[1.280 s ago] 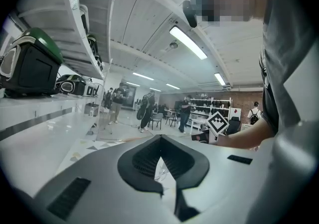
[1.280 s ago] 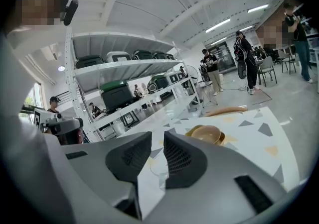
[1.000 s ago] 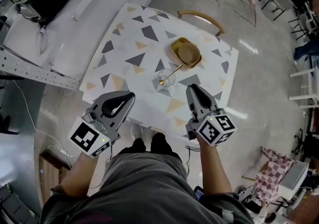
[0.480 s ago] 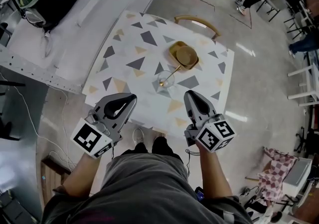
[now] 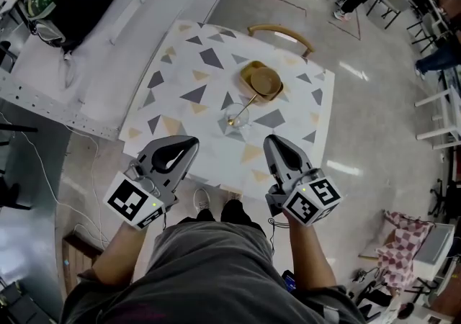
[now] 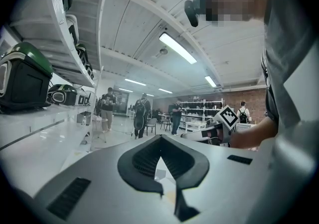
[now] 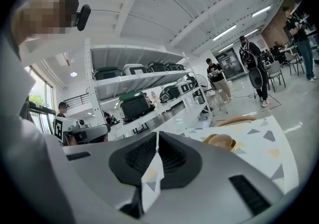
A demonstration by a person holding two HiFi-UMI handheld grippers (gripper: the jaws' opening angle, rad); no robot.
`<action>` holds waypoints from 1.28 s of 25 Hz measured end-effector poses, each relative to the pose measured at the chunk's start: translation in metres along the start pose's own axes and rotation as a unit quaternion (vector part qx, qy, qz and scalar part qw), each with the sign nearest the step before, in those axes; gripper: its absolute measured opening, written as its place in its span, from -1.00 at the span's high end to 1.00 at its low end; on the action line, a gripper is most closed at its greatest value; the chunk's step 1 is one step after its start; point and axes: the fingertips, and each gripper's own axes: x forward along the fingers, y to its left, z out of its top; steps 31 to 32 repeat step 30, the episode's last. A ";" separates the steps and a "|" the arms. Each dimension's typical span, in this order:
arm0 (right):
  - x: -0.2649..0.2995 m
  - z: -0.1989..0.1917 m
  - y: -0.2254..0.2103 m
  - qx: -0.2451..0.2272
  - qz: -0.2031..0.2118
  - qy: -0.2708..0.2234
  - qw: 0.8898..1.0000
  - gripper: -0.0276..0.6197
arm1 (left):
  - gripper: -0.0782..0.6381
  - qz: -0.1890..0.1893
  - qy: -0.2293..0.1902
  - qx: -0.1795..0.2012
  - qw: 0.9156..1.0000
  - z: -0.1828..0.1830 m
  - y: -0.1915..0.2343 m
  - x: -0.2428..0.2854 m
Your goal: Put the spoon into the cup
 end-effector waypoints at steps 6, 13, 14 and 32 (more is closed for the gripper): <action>0.000 -0.003 0.002 0.001 0.006 0.003 1.000 0.84 | 0.74 -0.003 0.000 0.000 1.000 0.000 -0.002 0.005; 0.001 -0.003 0.000 0.000 0.010 0.008 1.000 0.85 | 0.74 -0.003 0.000 0.000 1.000 0.001 -0.004 0.010; 0.001 -0.003 -0.001 0.001 0.011 0.009 1.000 0.85 | 0.74 -0.003 0.000 0.000 1.000 0.002 -0.004 0.010; -0.001 -0.001 -0.012 -0.001 0.016 0.017 1.000 0.85 | 0.74 -0.004 0.002 -0.001 1.000 0.001 -0.009 0.025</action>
